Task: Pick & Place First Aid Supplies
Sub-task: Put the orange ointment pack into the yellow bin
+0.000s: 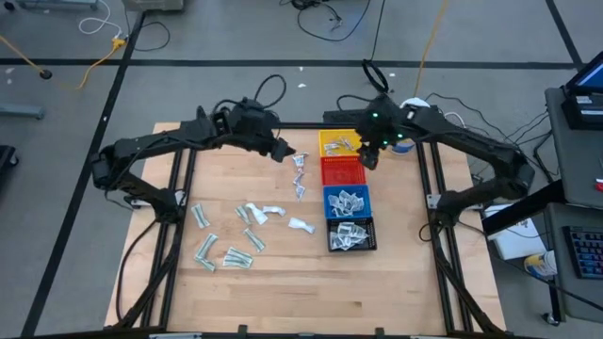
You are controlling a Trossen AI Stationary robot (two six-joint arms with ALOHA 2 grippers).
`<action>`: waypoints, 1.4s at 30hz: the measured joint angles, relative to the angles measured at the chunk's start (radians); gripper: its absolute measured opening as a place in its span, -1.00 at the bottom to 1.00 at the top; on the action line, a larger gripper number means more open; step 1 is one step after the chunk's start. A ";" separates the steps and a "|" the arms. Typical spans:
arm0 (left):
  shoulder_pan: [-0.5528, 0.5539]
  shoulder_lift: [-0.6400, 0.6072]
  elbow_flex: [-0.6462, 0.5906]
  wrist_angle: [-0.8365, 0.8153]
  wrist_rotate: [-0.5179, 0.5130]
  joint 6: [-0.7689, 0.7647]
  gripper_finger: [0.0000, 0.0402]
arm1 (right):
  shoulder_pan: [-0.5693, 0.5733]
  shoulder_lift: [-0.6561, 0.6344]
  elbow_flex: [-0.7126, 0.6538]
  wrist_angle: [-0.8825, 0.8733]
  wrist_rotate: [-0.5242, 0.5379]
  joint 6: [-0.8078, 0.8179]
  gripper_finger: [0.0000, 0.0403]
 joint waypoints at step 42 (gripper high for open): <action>-0.207 0.745 0.425 -0.519 -0.277 -0.691 -0.13 | 0.008 -0.246 0.000 -0.024 -0.004 0.026 -0.10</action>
